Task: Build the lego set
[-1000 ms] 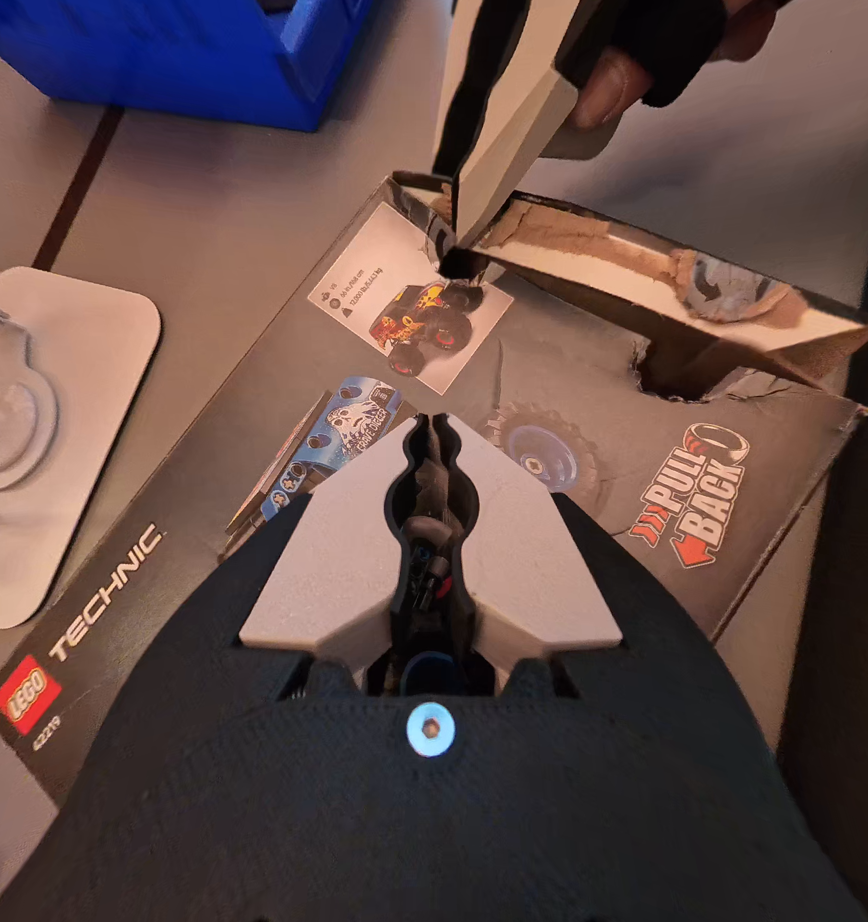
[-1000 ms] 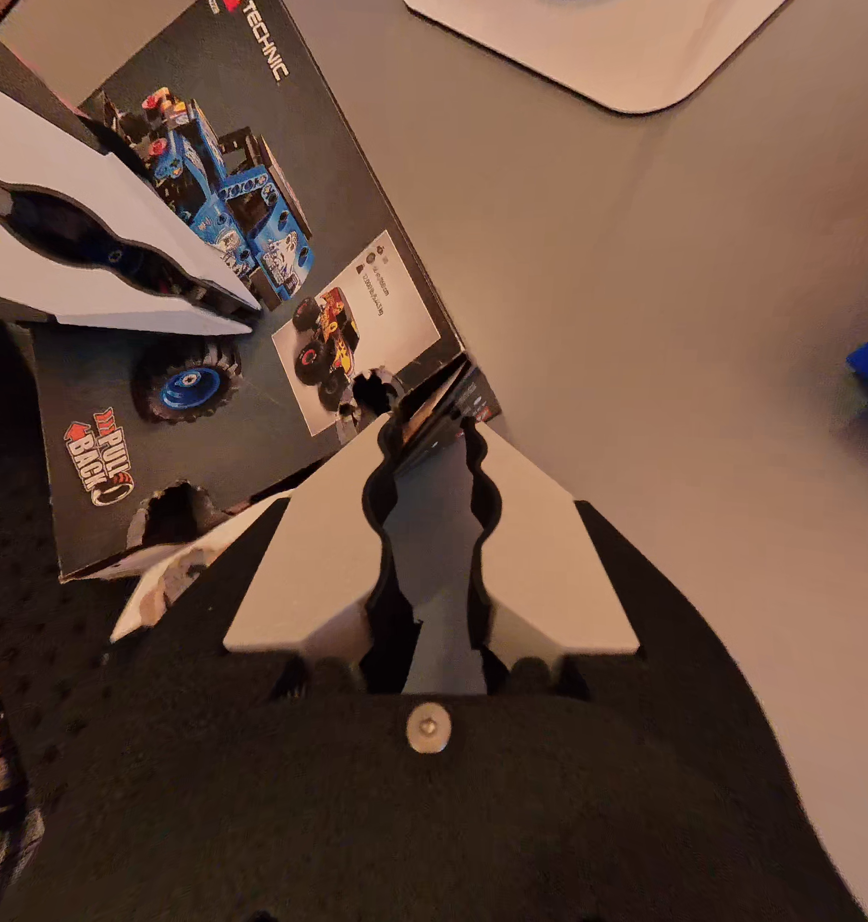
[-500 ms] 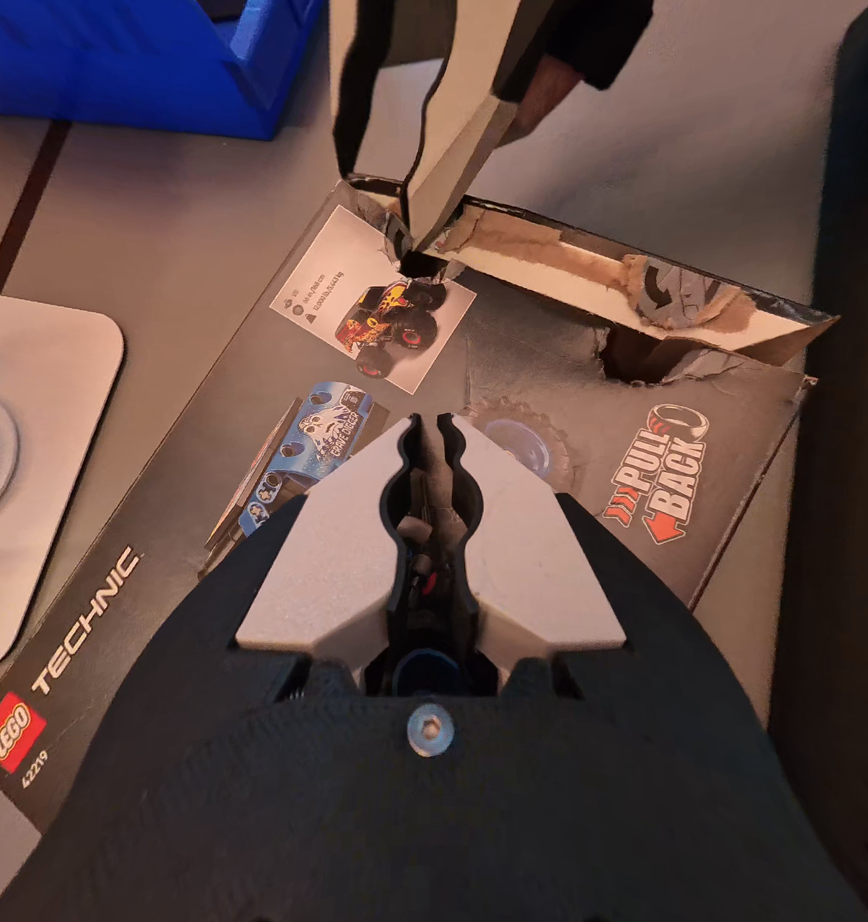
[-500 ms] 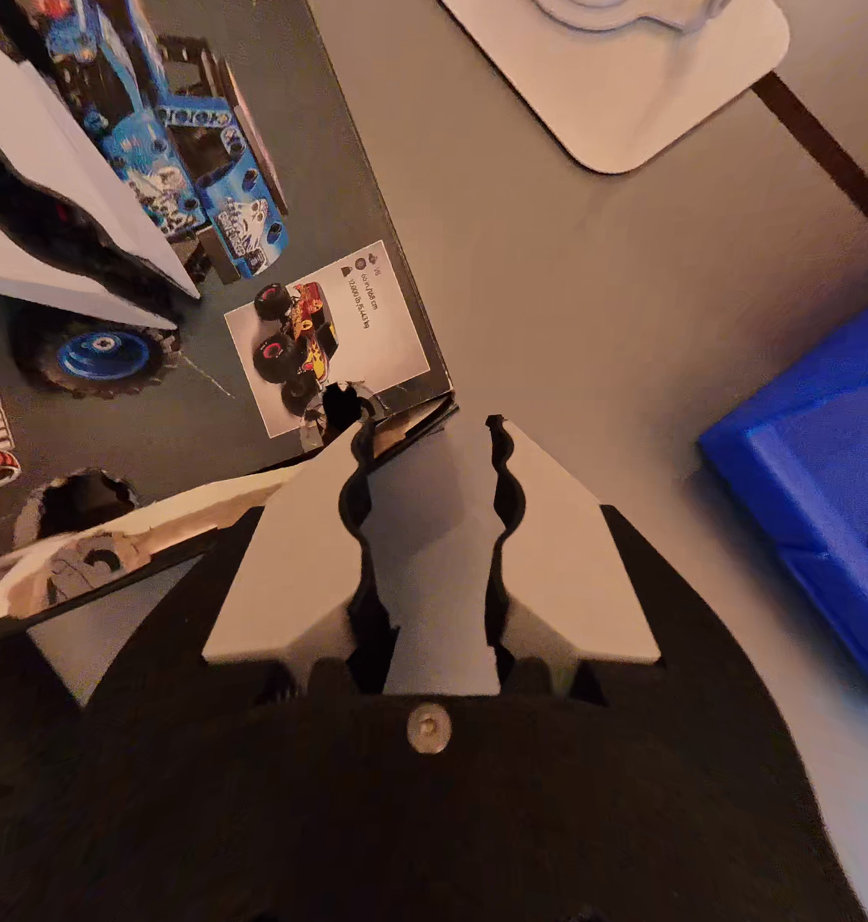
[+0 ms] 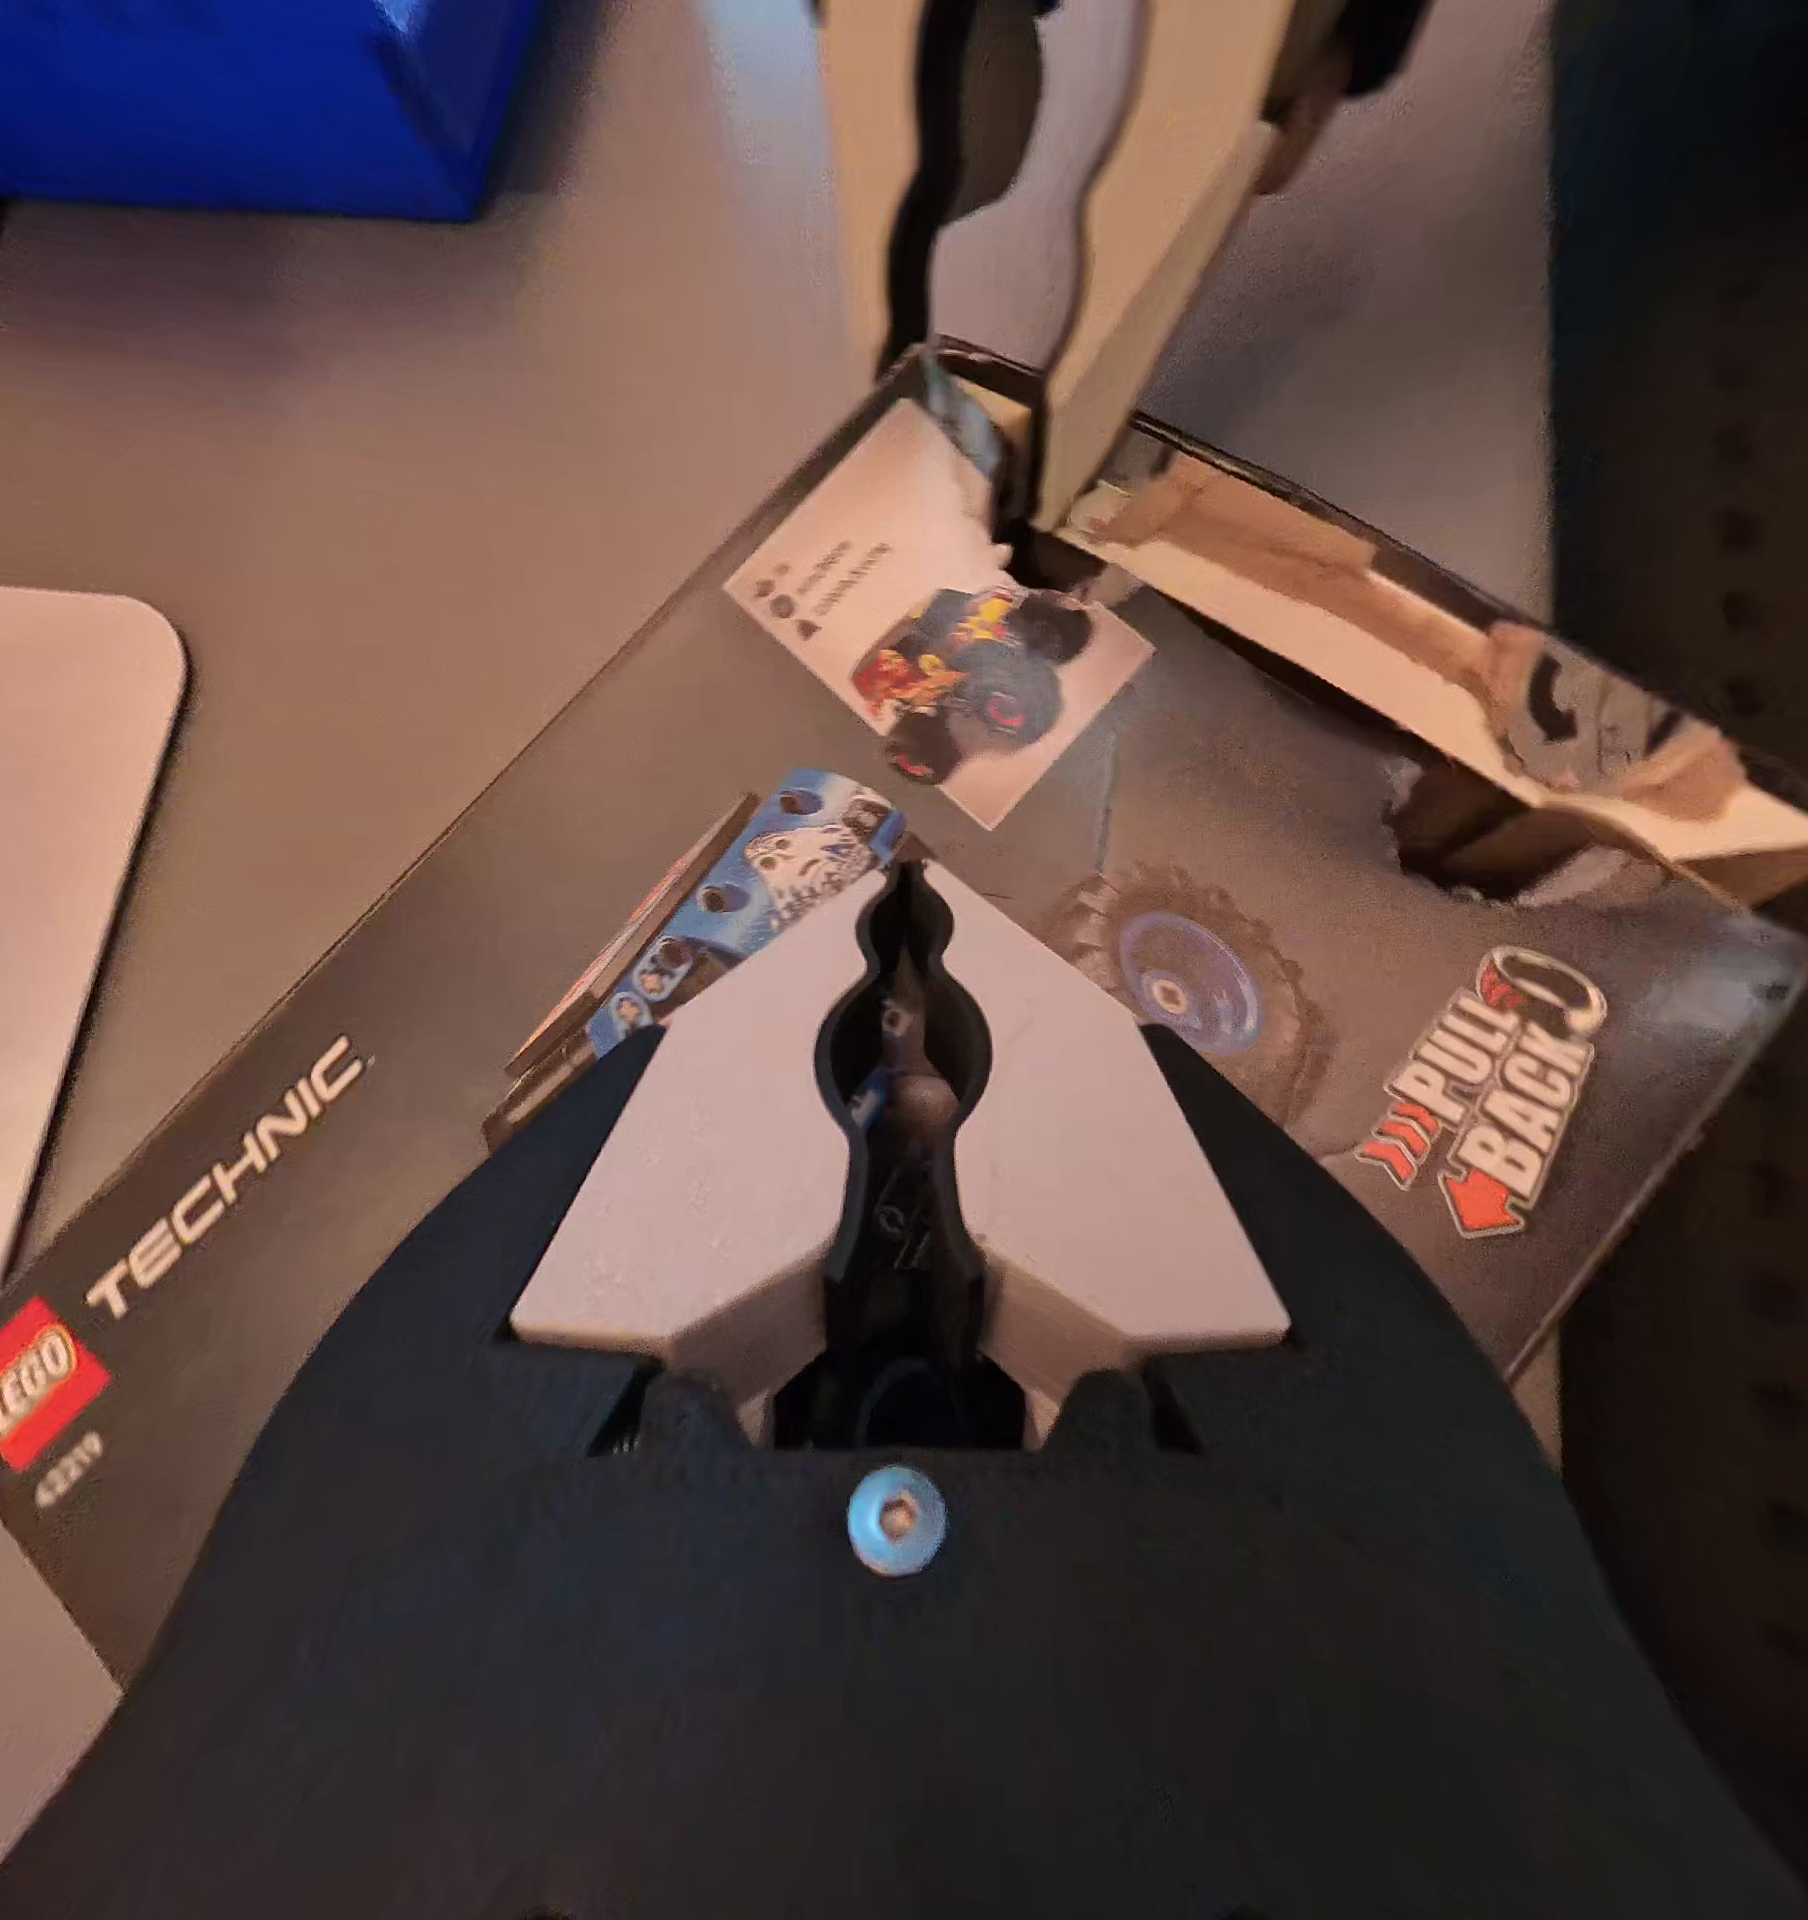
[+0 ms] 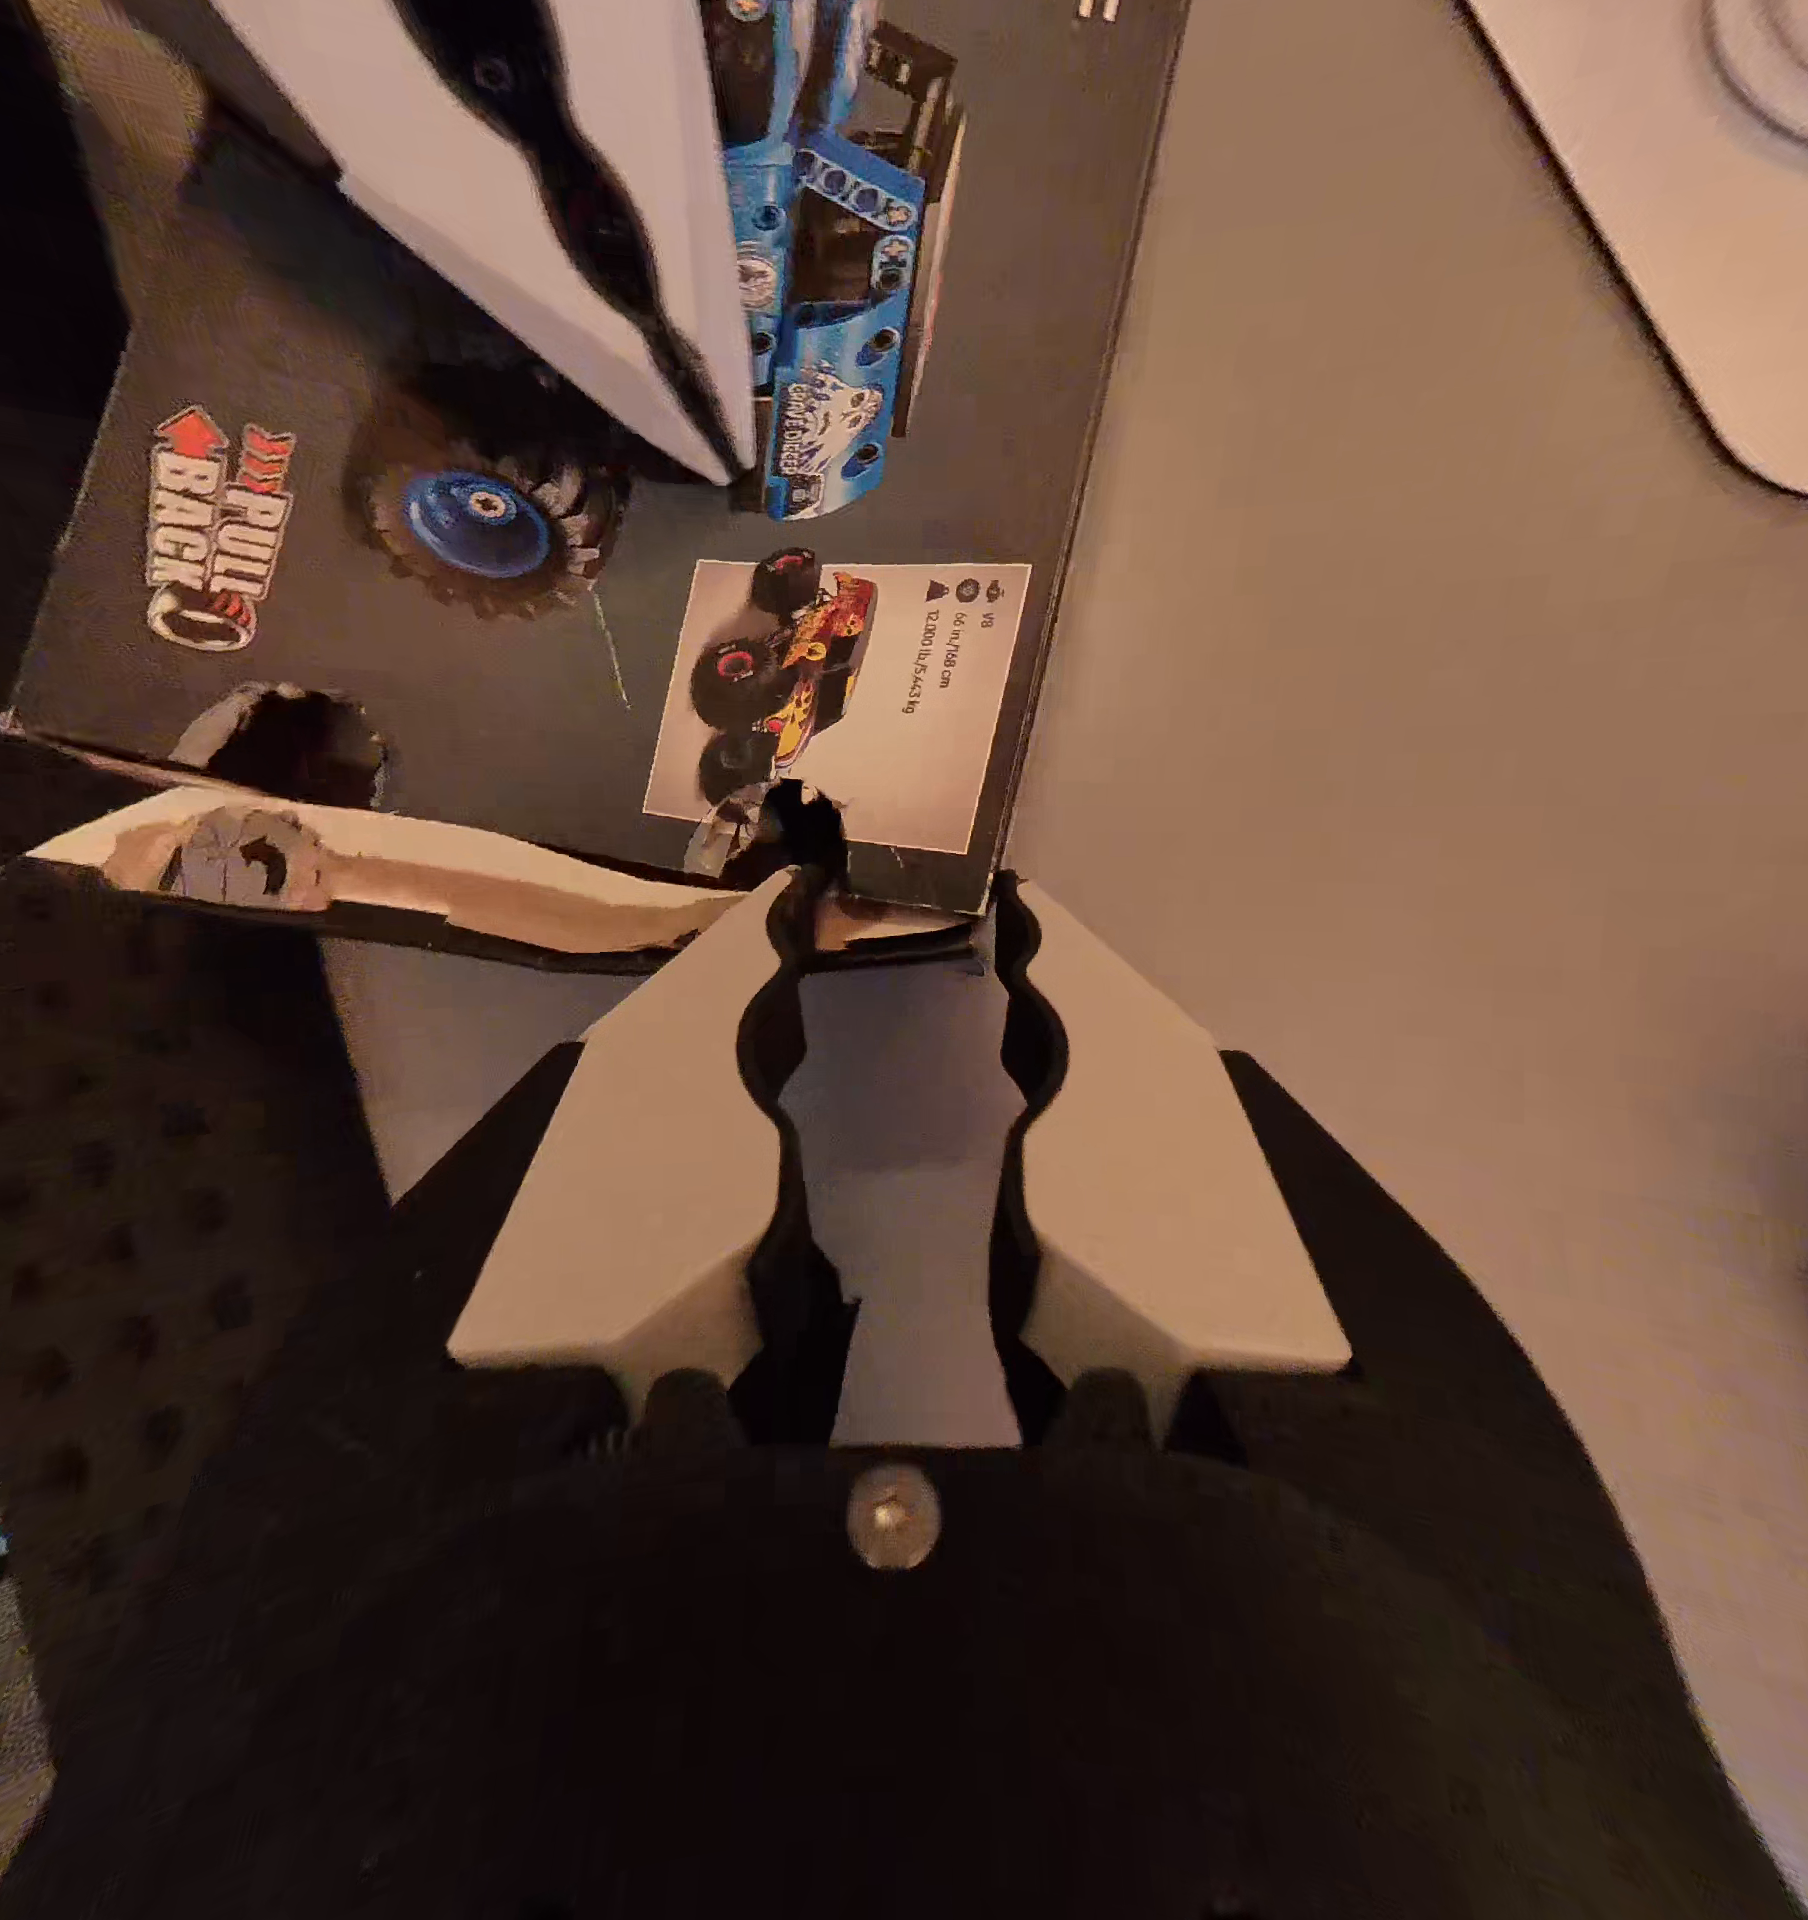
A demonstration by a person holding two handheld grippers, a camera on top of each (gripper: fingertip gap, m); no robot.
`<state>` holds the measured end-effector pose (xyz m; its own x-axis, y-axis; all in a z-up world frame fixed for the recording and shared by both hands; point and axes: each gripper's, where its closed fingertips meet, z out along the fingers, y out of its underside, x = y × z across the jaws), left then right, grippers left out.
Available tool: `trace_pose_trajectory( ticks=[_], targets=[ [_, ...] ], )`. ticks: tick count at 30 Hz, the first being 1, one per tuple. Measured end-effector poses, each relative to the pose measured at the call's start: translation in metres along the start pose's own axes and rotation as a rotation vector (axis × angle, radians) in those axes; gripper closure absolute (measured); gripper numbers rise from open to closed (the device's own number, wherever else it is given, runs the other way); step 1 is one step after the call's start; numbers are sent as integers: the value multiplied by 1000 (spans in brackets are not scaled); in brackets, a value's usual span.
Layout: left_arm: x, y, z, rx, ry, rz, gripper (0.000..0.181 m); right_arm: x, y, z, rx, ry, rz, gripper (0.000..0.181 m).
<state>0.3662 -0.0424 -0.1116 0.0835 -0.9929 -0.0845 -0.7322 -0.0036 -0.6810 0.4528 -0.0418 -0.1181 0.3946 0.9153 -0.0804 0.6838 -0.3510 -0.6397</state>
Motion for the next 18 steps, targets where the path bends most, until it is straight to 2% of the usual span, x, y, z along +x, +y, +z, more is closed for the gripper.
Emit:
trace_pose_trajectory(
  ticks=[4,7,13,18],
  targets=[
    [0,9,-13,13,56,31,181,-26,-6,5,119,29,65,148],
    [0,10,-16,27,57,71,181,-31,-8,5,178,37,92,147],
    [-29,18,-23,39,66,46,181,-31,-13,4,225,-112,67,143],
    [-33,18,-22,42,102,30,181,-30,-16,1,312,-277,73,141]
  ],
)
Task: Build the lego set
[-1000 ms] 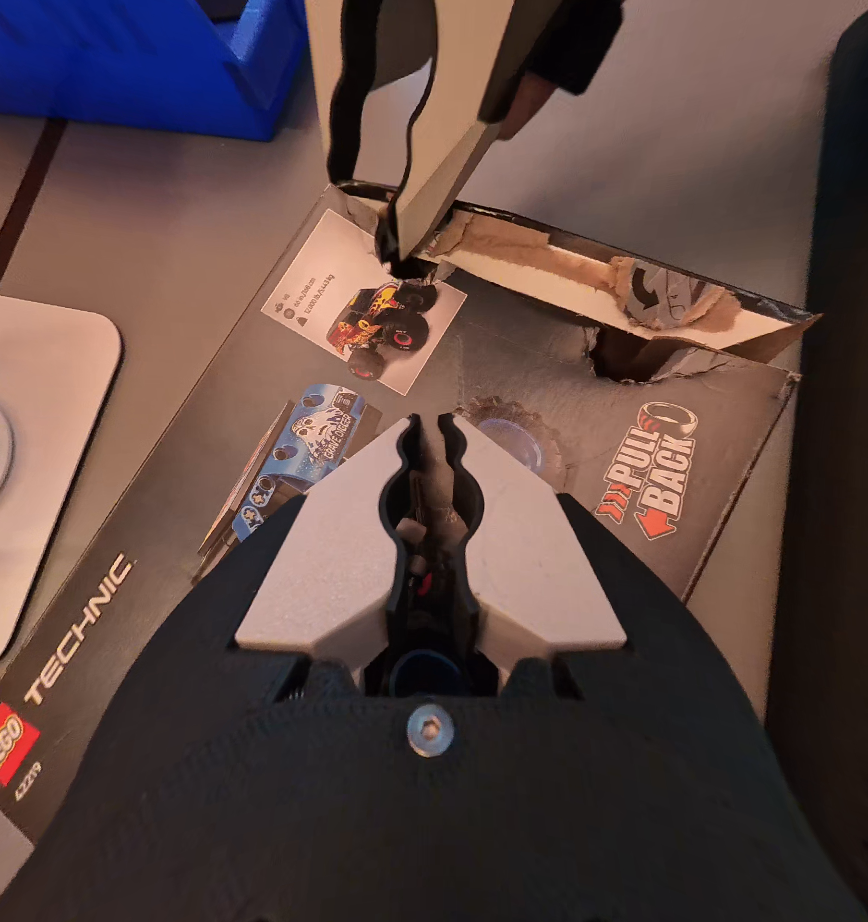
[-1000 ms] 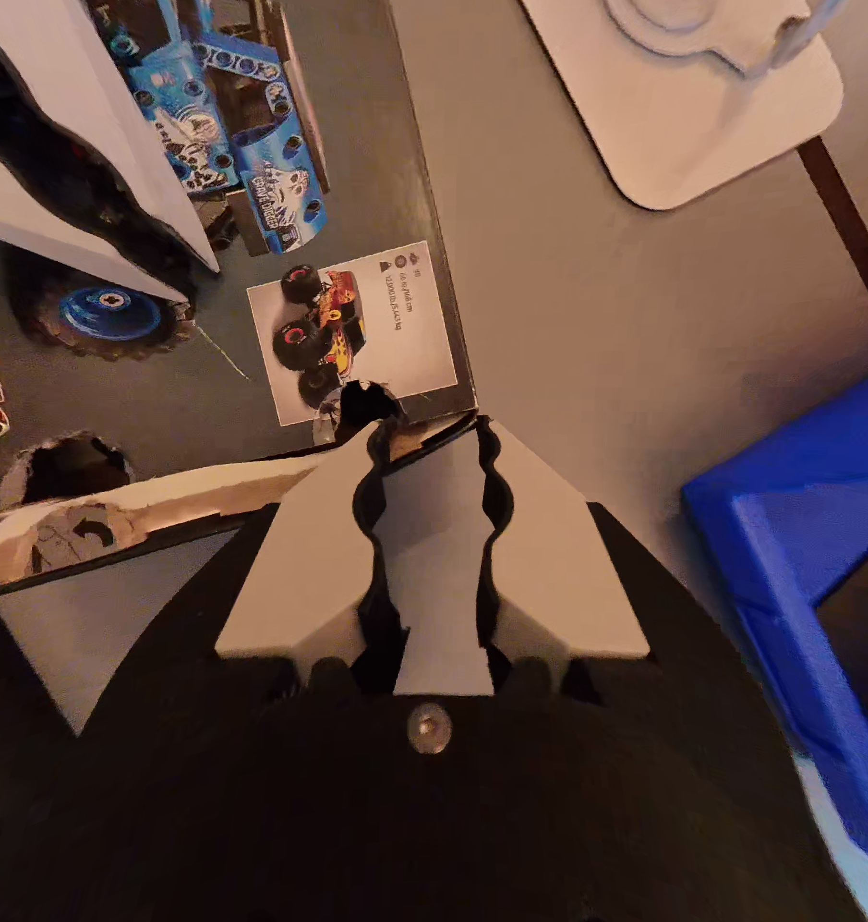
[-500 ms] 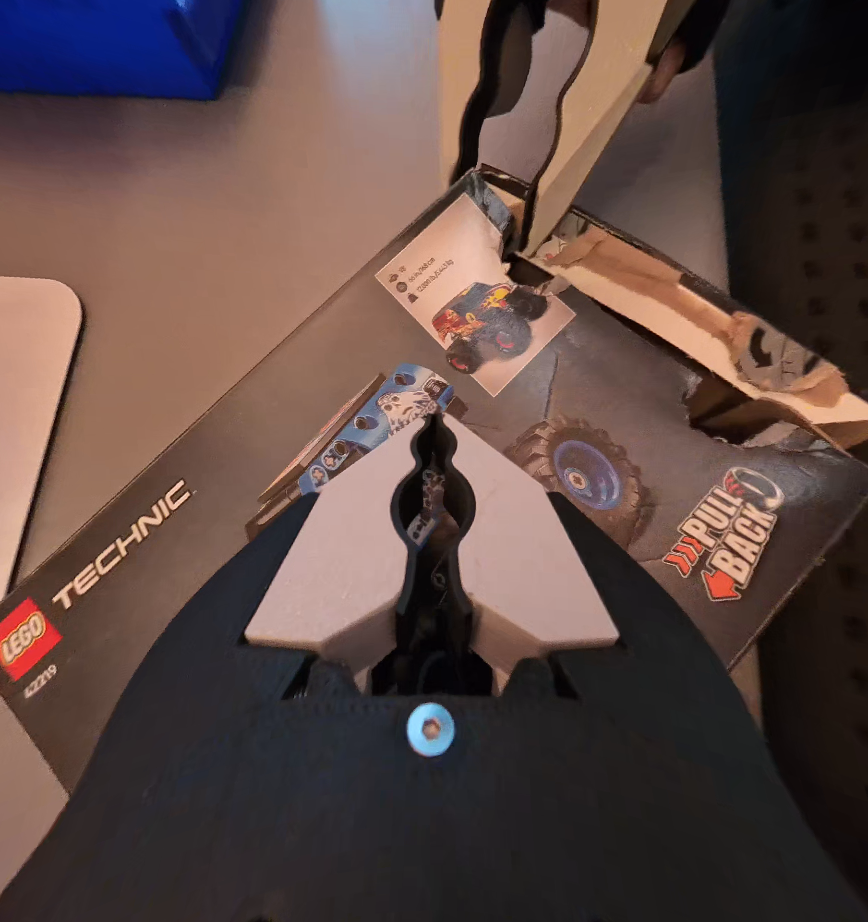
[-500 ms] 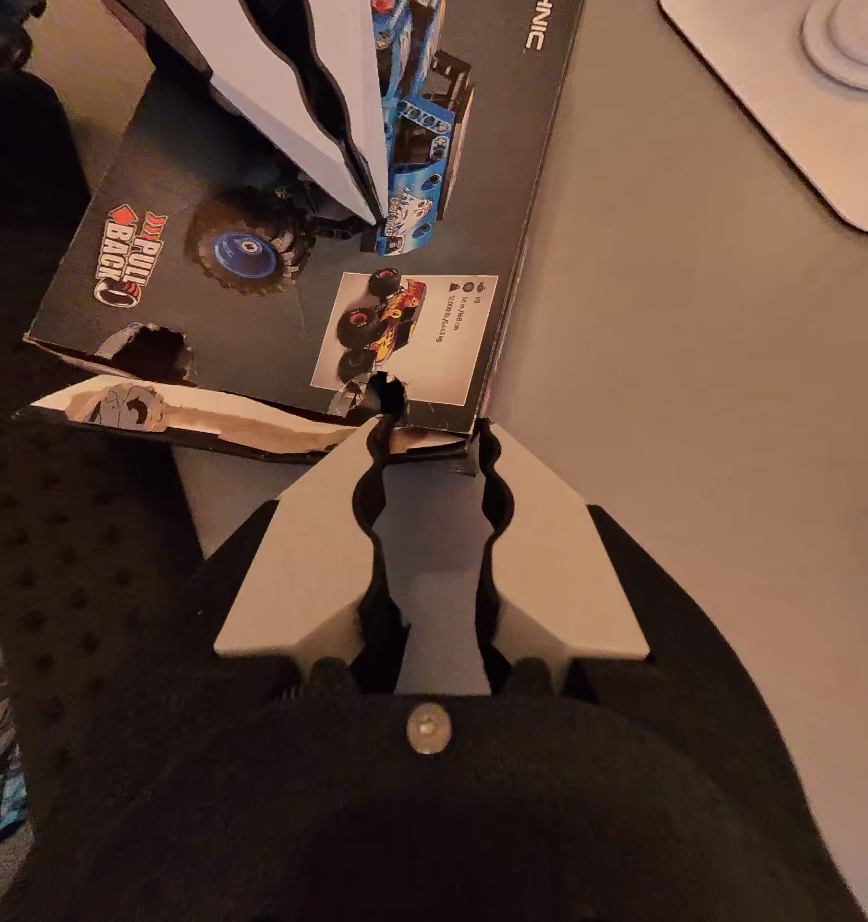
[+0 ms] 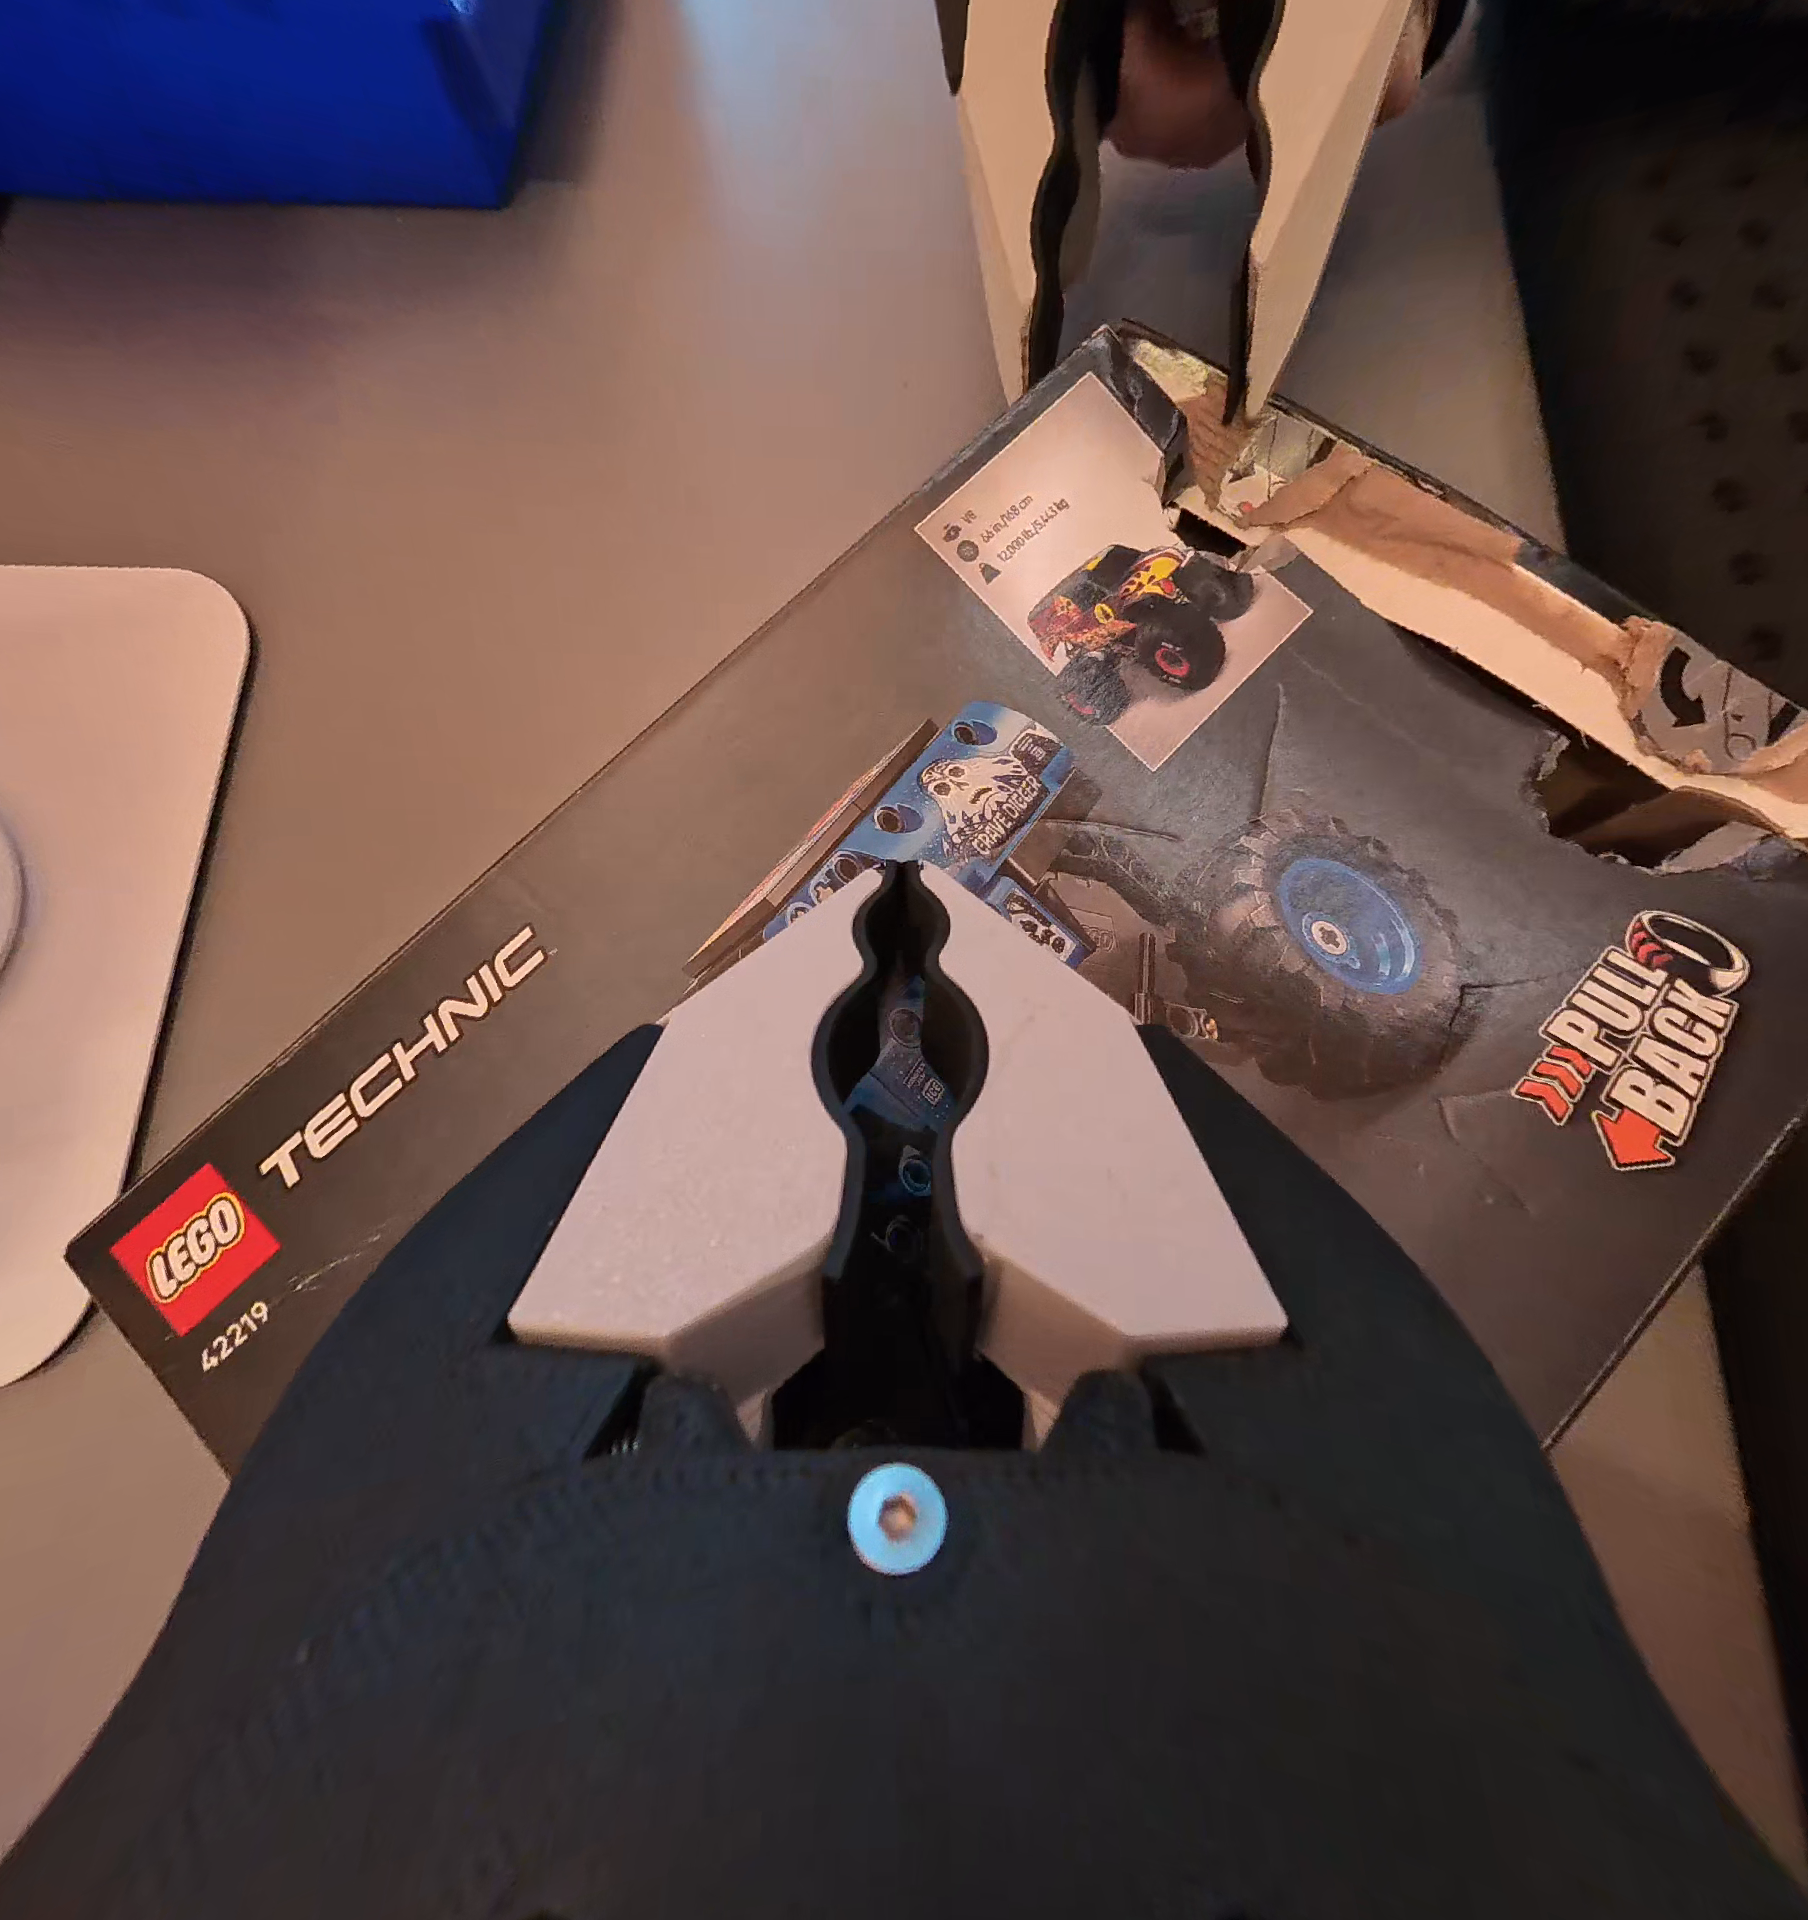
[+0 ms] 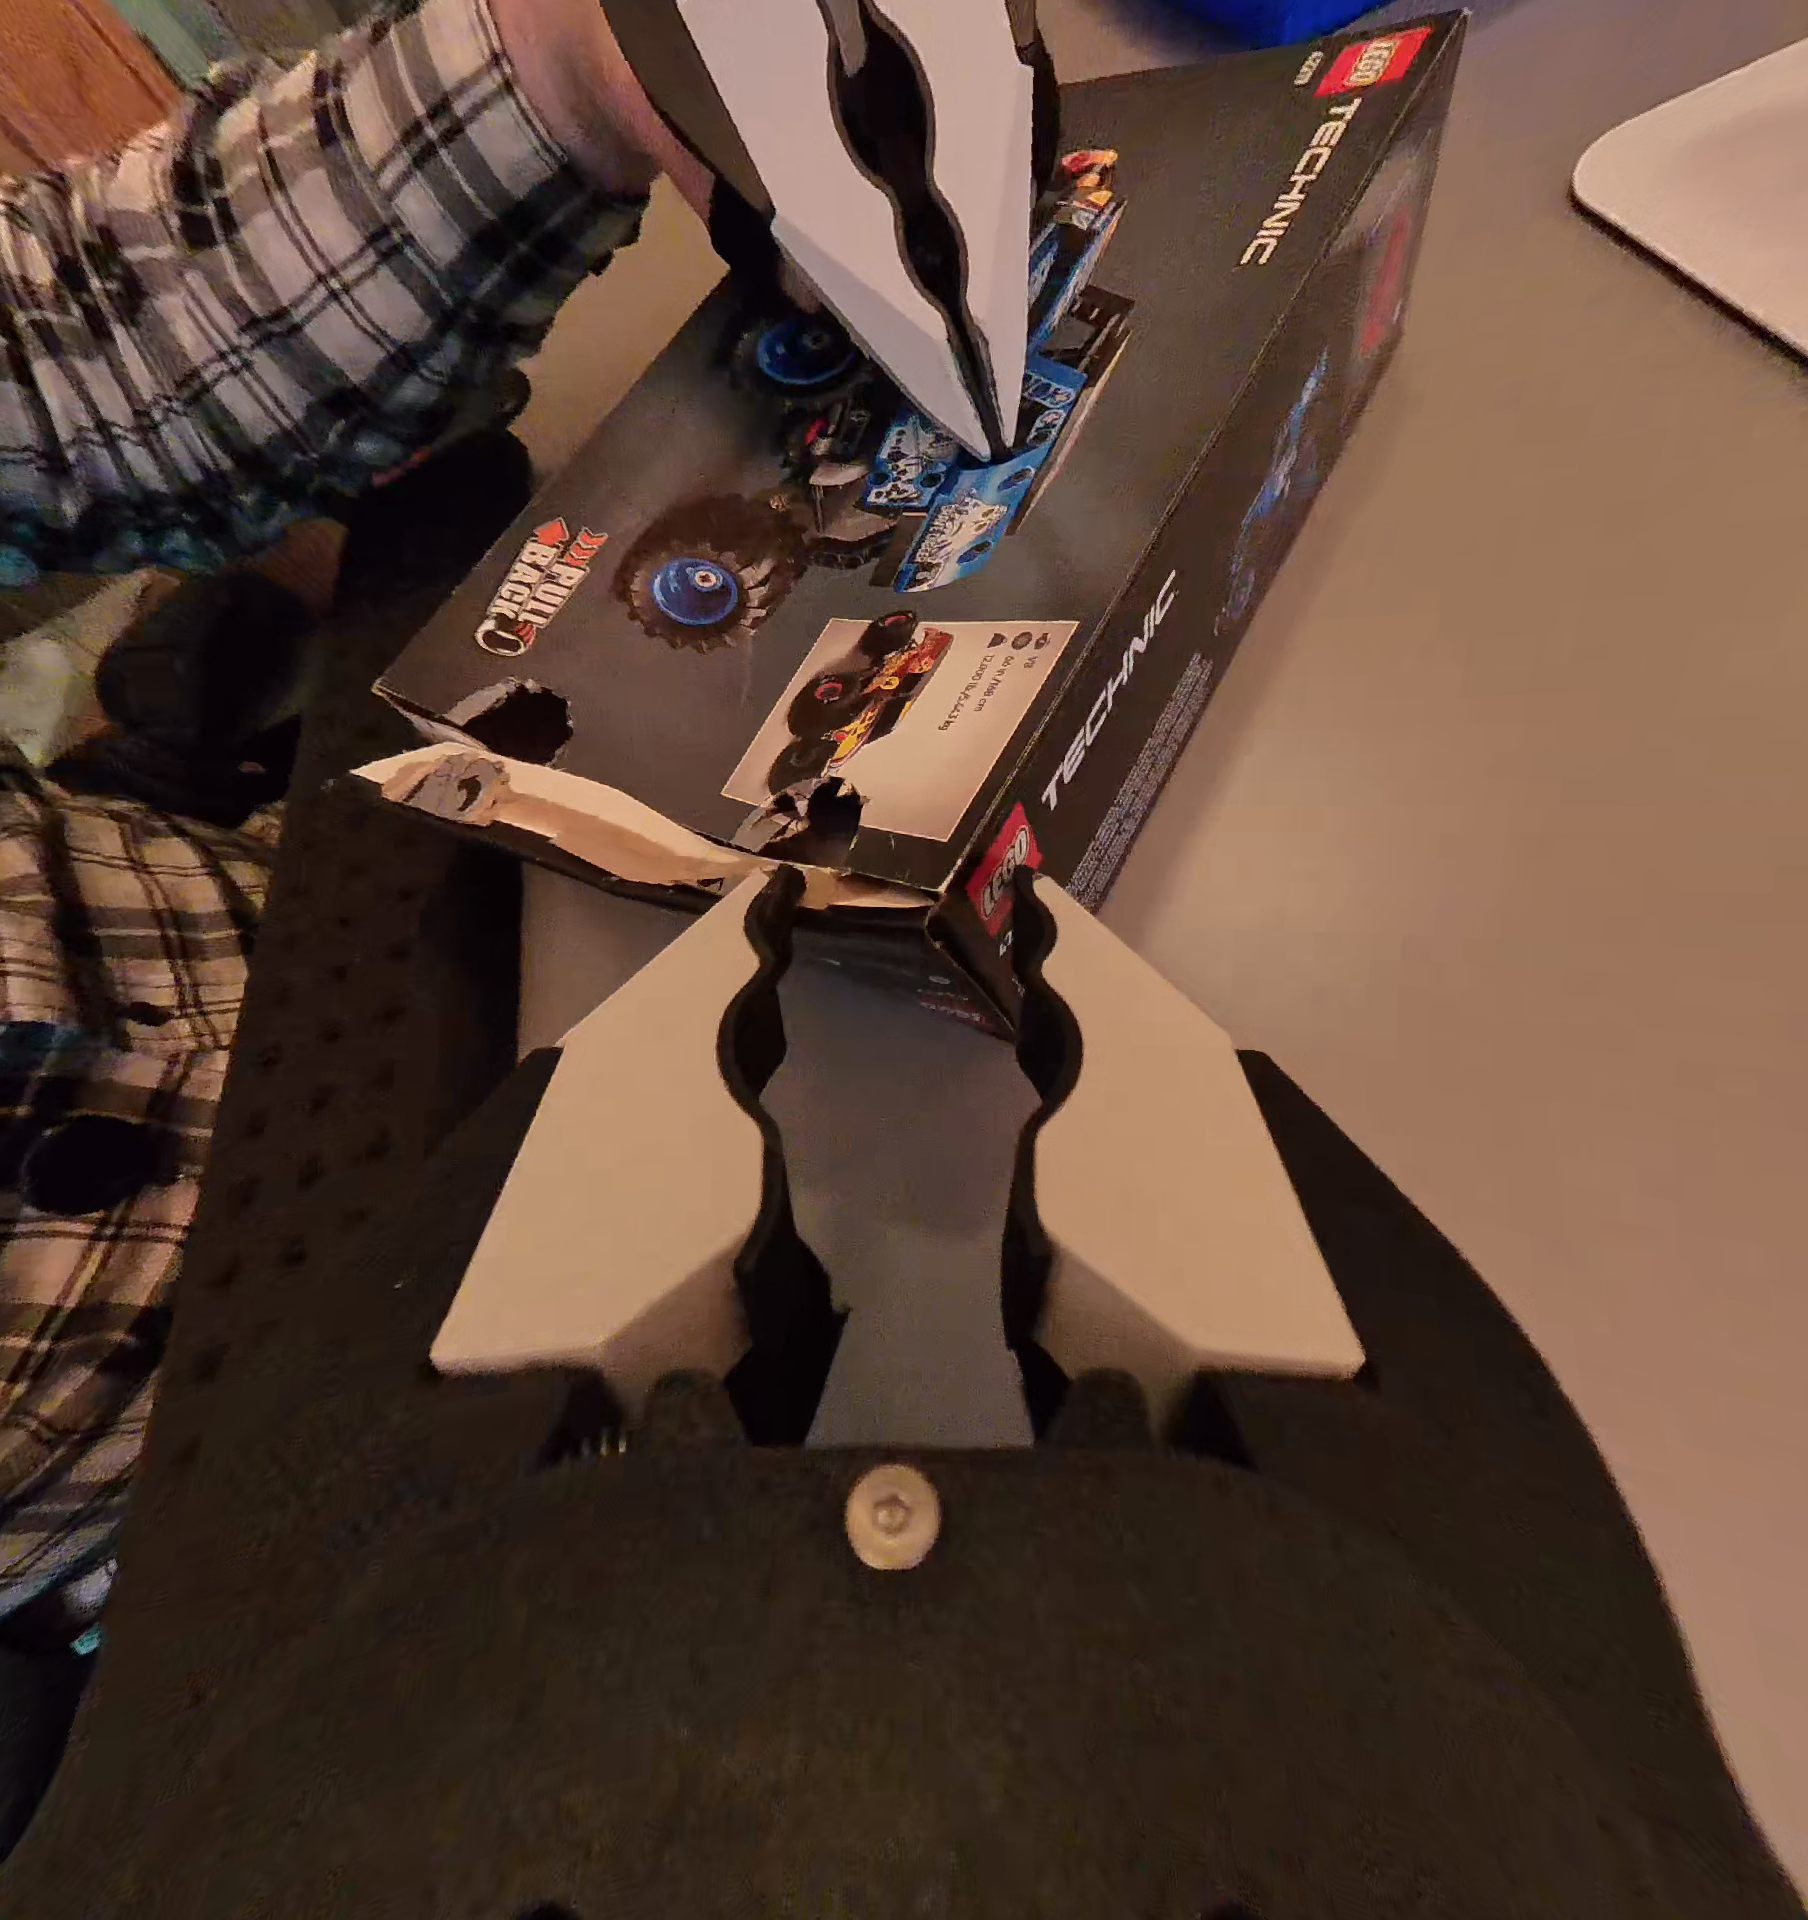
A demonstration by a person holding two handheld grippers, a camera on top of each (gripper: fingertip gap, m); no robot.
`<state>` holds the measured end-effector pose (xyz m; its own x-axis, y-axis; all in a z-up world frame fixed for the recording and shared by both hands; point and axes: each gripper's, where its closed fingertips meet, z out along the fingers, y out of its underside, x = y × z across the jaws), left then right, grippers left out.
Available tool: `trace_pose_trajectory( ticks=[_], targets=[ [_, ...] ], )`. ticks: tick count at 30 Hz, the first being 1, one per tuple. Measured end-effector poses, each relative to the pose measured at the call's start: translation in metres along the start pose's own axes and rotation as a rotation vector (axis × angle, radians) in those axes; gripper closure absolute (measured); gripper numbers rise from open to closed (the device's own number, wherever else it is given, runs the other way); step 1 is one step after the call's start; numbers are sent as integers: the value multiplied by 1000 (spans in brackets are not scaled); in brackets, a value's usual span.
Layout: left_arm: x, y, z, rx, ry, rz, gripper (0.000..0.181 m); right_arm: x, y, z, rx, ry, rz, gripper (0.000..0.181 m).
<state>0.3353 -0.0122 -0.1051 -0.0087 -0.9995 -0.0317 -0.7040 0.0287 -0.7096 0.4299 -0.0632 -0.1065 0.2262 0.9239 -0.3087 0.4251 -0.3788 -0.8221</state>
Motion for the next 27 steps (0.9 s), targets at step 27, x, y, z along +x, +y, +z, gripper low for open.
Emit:
trace_pose_trajectory(
  ticks=[27],
  targets=[
    [27,-45,39,42,-174,54,181,-56,1,36,7,19,-189,154]
  ],
)
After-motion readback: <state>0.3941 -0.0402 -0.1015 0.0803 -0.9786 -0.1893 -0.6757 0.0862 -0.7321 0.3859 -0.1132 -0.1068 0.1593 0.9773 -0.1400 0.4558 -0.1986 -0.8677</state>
